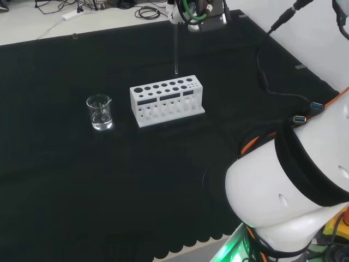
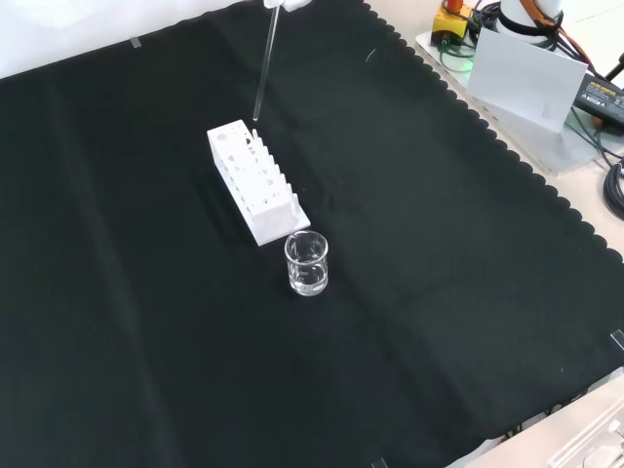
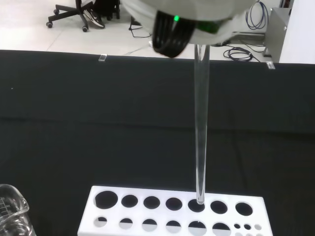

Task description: Stir in the beaker to the left of the white test tube rack with the glass rod.

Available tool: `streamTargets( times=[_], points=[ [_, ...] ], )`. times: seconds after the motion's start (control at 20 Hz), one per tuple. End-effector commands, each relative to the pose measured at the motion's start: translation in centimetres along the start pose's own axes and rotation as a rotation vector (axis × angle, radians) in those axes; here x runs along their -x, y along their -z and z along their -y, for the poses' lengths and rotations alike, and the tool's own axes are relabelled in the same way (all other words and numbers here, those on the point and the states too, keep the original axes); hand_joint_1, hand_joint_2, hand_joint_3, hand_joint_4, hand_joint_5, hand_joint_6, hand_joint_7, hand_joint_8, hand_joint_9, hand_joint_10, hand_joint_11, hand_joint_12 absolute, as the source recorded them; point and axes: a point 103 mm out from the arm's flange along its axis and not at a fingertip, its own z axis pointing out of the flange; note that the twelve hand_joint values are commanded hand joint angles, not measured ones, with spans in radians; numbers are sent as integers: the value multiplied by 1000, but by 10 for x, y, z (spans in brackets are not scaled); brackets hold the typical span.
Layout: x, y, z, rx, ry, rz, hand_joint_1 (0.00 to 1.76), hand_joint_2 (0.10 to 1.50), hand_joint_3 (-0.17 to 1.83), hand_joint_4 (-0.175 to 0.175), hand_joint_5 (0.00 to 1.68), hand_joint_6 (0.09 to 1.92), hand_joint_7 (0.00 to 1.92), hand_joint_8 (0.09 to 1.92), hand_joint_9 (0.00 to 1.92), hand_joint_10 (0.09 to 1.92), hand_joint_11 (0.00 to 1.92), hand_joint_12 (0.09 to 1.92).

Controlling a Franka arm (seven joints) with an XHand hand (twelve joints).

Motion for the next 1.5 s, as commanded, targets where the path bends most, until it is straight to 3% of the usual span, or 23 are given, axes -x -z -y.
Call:
streamTargets(
  times=[0.05,0.4,0.9,1.0,1.25,1.5],
  points=[
    [-2,-2,2,-9,-1,2,1318,701,629,-175,1335,260,1186,1086,1511,911,1591,594],
    [-18,1,-7,-9,19,-9,1318,699,632,-175,1339,253,1187,1087,1512,909,1592,594],
    [-67,17,-28,-3,148,-60,1319,697,636,-175,1345,243,1188,1086,1513,907,1592,595],
    [-68,22,-27,5,168,-74,1319,696,636,-175,1346,242,1188,1086,1513,906,1592,595],
    [-105,16,-38,-21,239,-33,1319,696,637,-175,1348,237,1188,1086,1513,906,1591,595],
    [-129,8,-39,-33,319,-42,1319,695,637,-175,1351,231,1189,1084,1513,905,1590,595]
  ],
)
